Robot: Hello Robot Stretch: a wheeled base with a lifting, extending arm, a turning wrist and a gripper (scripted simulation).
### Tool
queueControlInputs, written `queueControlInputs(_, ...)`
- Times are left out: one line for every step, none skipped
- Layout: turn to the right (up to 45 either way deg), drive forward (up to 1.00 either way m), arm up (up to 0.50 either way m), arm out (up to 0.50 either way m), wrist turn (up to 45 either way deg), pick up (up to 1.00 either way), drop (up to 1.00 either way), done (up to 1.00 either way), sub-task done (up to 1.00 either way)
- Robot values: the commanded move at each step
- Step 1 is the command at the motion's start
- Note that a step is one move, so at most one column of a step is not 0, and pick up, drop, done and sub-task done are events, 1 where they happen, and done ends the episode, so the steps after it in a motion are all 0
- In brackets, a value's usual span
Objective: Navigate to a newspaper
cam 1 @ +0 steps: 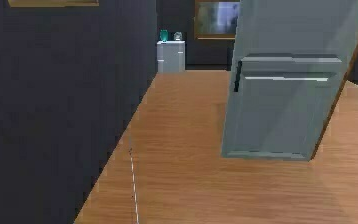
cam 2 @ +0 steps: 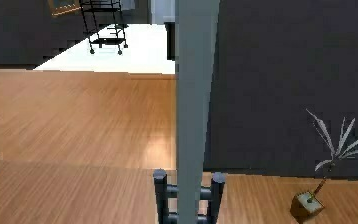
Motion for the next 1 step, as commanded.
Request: queueControlInputs(36.0,0.0,0.0,0.0,0.0,0.0,0.0,0.0,0.0)
